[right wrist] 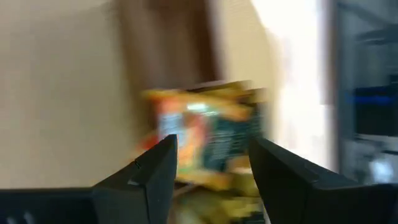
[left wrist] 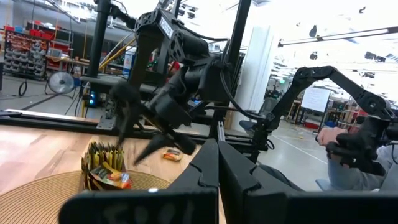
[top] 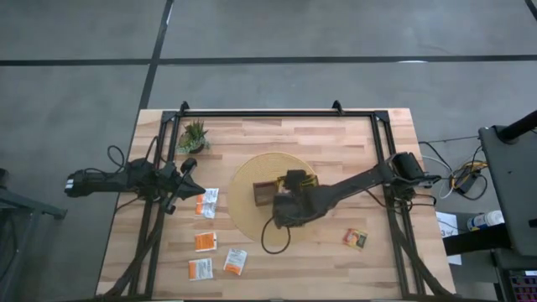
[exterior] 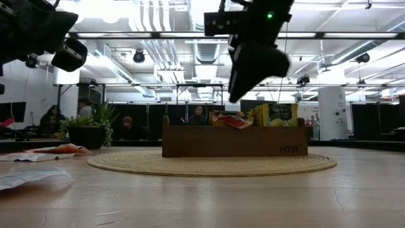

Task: Pick & Place Tea
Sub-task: Put the orange tea bag into the middle of the wooden organizer

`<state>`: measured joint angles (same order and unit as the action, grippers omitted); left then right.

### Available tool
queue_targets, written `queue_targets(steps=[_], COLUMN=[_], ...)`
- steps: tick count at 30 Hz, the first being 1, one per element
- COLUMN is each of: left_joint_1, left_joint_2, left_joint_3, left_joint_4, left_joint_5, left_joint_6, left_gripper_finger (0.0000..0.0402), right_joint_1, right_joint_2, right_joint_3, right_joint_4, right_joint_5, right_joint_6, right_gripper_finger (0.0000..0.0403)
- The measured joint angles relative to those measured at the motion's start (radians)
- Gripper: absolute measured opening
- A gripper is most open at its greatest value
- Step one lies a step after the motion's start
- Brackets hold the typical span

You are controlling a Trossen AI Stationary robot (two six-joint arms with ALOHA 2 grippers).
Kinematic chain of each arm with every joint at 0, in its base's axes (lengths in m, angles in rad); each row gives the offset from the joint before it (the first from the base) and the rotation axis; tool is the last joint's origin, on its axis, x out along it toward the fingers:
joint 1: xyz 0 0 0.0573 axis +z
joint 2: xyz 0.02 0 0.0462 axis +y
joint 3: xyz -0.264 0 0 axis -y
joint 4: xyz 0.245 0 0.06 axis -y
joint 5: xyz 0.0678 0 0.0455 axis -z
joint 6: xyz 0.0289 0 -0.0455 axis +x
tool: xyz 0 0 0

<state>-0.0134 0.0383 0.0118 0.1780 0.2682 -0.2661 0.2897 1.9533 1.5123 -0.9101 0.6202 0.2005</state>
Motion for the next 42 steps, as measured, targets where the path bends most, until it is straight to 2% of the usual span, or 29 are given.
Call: queue_targets(steps=[3,7,9,13,16,27,36,42], left_joint_1=[0.000,0.000,0.000,0.000,0.000,0.000,0.000,0.000], left_joint_2=[0.000,0.000,0.000,0.000,0.000,0.000,0.000,0.000], left_joint_3=[0.000,0.000,0.000,0.000,0.000,0.000,0.000,0.000], left_joint_4=[0.000,0.000,0.000,0.000,0.000,0.000,0.000,0.000], left_joint_5=[0.000,0.000,0.000,0.000,0.000,0.000,0.000,0.000], left_joint_6=[0.000,0.000,0.000,0.000,0.000,0.000,0.000,0.000], left_gripper_finger=[0.0000,0.0000,0.0000,0.0000,0.0000,0.0000,0.0000,0.0000], right_joint_1=[0.000,-0.001,-0.001,0.000,-0.002,-0.066,-0.079,-0.082], right_joint_2=[0.000,0.000,0.000,0.000,0.000,0.000,0.000,0.000], right_joint_3=[-0.011,-0.024,-0.025,-0.022,-0.024,-0.070,-0.097,-0.116], right_joint_4=[0.001,0.001,0.001,0.011,0.030,0.086,0.083,0.085], right_joint_5=[-0.104,-0.108,-0.117,-0.217,-0.252,-0.253,-0.126,-0.204], right_joint_6=[-0.024,-0.033,-0.042,-0.072,-0.087,-0.051,-0.061,-0.069], right_gripper_finger=[0.0187,0.0158,0.0132,0.0064,0.0018,0.0008,0.0008,0.0008])
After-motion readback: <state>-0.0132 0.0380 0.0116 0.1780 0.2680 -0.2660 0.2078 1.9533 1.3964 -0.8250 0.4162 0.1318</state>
